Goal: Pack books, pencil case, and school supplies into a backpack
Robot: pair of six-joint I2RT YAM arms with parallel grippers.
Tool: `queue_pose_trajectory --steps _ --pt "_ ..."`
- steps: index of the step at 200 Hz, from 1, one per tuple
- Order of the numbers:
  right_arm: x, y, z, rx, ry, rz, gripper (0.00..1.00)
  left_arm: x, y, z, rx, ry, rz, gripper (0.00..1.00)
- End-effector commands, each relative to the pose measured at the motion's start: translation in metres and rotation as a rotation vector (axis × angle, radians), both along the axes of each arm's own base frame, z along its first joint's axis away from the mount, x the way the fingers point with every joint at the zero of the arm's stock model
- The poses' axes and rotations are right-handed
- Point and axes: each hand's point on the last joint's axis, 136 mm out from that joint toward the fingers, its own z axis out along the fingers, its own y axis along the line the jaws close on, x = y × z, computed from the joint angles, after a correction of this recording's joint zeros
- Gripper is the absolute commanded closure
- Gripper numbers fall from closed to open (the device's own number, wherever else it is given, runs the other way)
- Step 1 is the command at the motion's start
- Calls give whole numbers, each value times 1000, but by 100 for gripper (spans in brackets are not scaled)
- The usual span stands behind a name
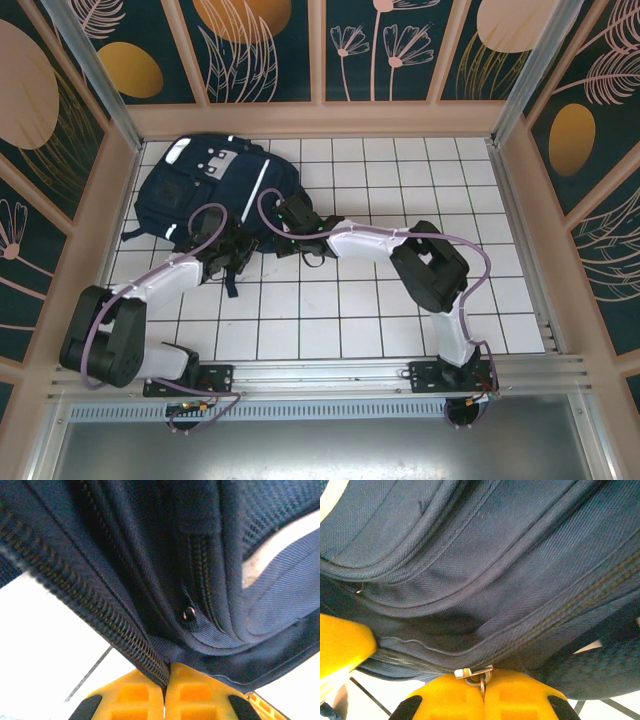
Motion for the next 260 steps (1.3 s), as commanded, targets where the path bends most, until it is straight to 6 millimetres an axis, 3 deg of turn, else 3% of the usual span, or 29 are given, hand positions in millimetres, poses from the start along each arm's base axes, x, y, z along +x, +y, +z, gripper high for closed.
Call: queue_pose_trajectory --steps 1,38,74,102,138,172,206,223,239,260 --pt "40 -58 -2 -111 -42 -137 100 -36 60 -24 169 115 115 100" --pt "76 -88 -9 -168 -67 -185 100 -55 95 -13 233 97 156 100" --pt "102 -108 -16 -201 -62 -225 100 -50 99 -2 273 70 107 100" --pt "95 -114 -6 -189 -71 -230 100 -35 99 5 316 56 32 100" --pt "61 -123 5 -161 -63 -223 100 -4 94 13 351 9 -71 100" --pt "10 -88 5 -162 -51 -103 100 19 101 15 435 -11 -163 100" --pt "-32 -34 9 -96 -14 4 100 21 155 11 573 71 -122 100" --pt "-42 -10 12 -75 -15 41 100 21 176 11 566 83 -78 100" --pt "-52 15 10 -58 4 103 100 21 183 13 542 96 -65 89" --pt "-56 40 13 -38 -5 157 100 18 168 18 456 76 -90 67"
